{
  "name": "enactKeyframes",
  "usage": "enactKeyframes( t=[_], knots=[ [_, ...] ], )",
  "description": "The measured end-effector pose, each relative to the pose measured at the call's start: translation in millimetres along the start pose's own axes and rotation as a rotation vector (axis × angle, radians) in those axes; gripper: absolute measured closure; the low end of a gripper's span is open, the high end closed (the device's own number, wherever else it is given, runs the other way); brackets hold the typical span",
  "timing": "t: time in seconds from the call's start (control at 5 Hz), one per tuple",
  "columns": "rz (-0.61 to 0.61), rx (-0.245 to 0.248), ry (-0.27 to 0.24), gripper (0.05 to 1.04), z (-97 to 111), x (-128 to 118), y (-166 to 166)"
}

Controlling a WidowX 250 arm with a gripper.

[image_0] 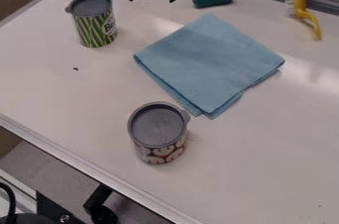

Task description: Move the striped can behind the table.

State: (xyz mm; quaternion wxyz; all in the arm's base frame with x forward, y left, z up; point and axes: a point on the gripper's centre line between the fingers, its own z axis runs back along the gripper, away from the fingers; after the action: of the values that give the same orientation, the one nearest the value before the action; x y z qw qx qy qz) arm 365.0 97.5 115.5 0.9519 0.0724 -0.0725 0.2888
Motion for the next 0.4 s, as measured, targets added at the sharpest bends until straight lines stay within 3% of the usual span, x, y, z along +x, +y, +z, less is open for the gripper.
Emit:
enactKeyframes(
  t=[0.4],
  knots=[
    [-0.077,0.022,0.081,0.085,-24,-12,19]
  ],
)
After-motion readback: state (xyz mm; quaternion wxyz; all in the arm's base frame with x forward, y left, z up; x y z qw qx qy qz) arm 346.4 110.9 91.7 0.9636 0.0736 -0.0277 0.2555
